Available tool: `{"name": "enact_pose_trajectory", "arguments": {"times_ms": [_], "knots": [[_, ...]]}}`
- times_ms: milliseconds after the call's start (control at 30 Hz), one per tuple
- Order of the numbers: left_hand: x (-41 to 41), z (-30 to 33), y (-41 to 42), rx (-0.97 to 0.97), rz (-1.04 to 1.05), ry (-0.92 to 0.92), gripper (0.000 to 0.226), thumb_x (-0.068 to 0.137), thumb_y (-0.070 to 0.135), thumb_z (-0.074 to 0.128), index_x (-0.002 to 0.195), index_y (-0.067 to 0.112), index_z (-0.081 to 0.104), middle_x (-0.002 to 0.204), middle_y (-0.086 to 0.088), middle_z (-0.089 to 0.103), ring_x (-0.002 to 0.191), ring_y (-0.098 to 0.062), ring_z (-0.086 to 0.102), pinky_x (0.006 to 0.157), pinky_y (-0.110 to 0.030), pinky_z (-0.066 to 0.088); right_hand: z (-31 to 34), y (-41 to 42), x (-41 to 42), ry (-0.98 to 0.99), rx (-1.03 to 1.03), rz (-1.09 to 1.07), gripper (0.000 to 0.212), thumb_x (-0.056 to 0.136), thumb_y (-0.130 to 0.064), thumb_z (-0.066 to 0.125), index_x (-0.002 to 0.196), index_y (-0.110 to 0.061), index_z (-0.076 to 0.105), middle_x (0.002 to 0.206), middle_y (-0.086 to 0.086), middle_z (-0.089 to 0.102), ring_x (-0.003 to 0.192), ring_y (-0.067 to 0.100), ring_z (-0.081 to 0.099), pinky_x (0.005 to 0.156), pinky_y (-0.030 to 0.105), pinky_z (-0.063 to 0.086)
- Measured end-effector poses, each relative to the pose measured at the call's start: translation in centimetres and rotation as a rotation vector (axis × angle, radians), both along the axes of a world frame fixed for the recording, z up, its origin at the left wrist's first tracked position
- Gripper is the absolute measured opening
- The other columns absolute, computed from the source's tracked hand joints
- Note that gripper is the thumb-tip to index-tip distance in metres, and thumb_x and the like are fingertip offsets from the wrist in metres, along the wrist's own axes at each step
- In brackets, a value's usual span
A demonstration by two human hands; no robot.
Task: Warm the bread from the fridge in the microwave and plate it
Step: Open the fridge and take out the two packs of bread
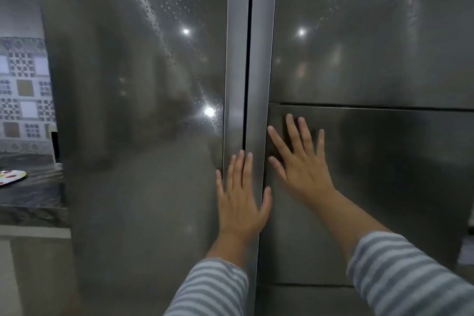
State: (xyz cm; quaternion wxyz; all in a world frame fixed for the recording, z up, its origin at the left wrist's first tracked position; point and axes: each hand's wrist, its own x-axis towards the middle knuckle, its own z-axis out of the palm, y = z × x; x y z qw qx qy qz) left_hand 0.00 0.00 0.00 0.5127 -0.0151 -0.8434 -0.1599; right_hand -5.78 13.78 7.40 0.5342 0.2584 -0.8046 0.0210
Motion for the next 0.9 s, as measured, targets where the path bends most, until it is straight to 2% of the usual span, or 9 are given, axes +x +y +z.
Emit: {"name": "enact_pose_trajectory", "arguments": {"times_ms": [167, 267, 333, 400, 467, 533, 633, 733, 900], "knots": [[-3.7, 0.2, 1.9, -0.033, 0.075, 0.033, 0.078, 0.087, 0.047, 0.041, 0.152, 0.013, 0.015, 0.16, -0.005, 0.014, 0.148, -0.018, 0.01, 0.116, -0.057, 0.005, 2.6, 0.1, -3.0, 0.164, 0.102, -0.034, 0.062, 0.095, -0.055, 0.033, 0.151, -0.035, 0.016, 0.16, 0.011, 0.01, 0.148, 0.033, 0.008, 0.113, 0.065, 0.009], [-5.0, 0.1, 4.2, 0.102, -0.007, 0.024, 0.081, 0.088, 0.053, 0.04, 0.153, 0.017, 0.006, 0.158, -0.005, 0.019, 0.145, -0.017, 0.016, 0.117, -0.042, 0.016, 2.9, 0.5, -3.8, 0.222, 0.132, -0.016, 0.061, 0.095, -0.059, 0.032, 0.151, -0.036, 0.02, 0.16, 0.011, 0.013, 0.147, 0.033, 0.01, 0.113, 0.064, 0.011], [-5.4, 0.1, 5.4, 0.22, -0.033, 0.042, 0.087, 0.086, 0.056, 0.044, 0.152, 0.018, 0.002, 0.149, -0.009, 0.035, 0.132, -0.017, 0.034, 0.107, -0.032, 0.031, 2.8, 0.5, -4.1, 0.25, 0.119, -0.01, 0.06, 0.095, -0.059, 0.032, 0.15, -0.037, 0.023, 0.159, 0.011, 0.014, 0.147, 0.033, 0.012, 0.112, 0.064, 0.012], [-5.5, 0.2, 5.9, 0.288, -0.08, 0.048, 0.091, 0.084, 0.057, 0.048, 0.152, 0.023, -0.003, 0.134, -0.007, 0.041, 0.108, -0.017, 0.052, 0.085, -0.026, 0.048, 2.8, 0.3, -4.3, 0.276, 0.11, 0.001, 0.06, 0.095, -0.059, 0.032, 0.15, -0.037, 0.025, 0.159, 0.011, 0.016, 0.147, 0.033, 0.014, 0.112, 0.064, 0.013], [-5.7, 0.2, 5.8, 0.298, -0.087, 0.039, 0.092, 0.083, 0.057, 0.05, 0.151, 0.026, -0.003, 0.122, -0.006, 0.043, 0.087, -0.015, 0.058, 0.061, -0.021, 0.049, 2.8, 0.4, -4.4, 0.286, 0.106, 0.024, 0.059, 0.095, -0.059, 0.032, 0.149, -0.037, 0.026, 0.159, 0.011, 0.017, 0.147, 0.033, 0.015, 0.112, 0.064, 0.014], [-5.8, 0.1, 5.7, 0.289, -0.04, 0.04, 0.09, 0.082, 0.058, 0.047, 0.151, 0.023, 0.002, 0.114, -0.009, 0.048, 0.076, -0.015, 0.058, 0.054, -0.02, 0.046, 2.8, 0.4, -4.6, 0.296, 0.098, 0.048, 0.058, 0.095, -0.058, 0.033, 0.149, -0.037, 0.027, 0.158, 0.011, 0.017, 0.146, 0.033, 0.015, 0.112, 0.065, 0.014], [-5.9, -0.1, 6.1, 0.329, -0.009, 0.048, 0.087, 0.082, 0.059, 0.044, 0.15, 0.023, 0.005, 0.113, -0.011, 0.051, 0.078, -0.017, 0.059, 0.055, -0.023, 0.048, 2.8, 0.5, -4.5, 0.283, 0.097, 0.065, 0.057, 0.096, -0.055, 0.035, 0.149, -0.037, 0.026, 0.158, 0.011, 0.018, 0.146, 0.033, 0.016, 0.112, 0.065, 0.014], [-5.6, -0.2, 6.5, 0.361, -0.027, 0.025, 0.084, 0.084, 0.06, 0.041, 0.148, 0.03, -0.004, 0.118, -0.01, 0.049, 0.087, -0.018, 0.058, 0.063, -0.027, 0.05, 2.9, 0.7, -4.6, 0.272, 0.104, 0.081, 0.058, 0.095, -0.054, 0.035, 0.15, -0.036, 0.025, 0.159, 0.011, 0.019, 0.146, 0.034, 0.016, 0.112, 0.065, 0.013], [-4.8, 0.4, 6.5, 0.414, -0.124, -0.045, 0.091, 0.089, 0.05, 0.053, 0.147, 0.034, -0.015, 0.138, -0.003, 0.036, 0.111, -0.009, 0.047, 0.083, -0.021, 0.04, 2.9, 0.7, -4.8, 0.271, 0.109, 0.088, 0.058, 0.096, -0.053, 0.037, 0.15, -0.036, 0.025, 0.159, 0.009, 0.019, 0.146, 0.035, 0.016, 0.112, 0.065, 0.013]]}}
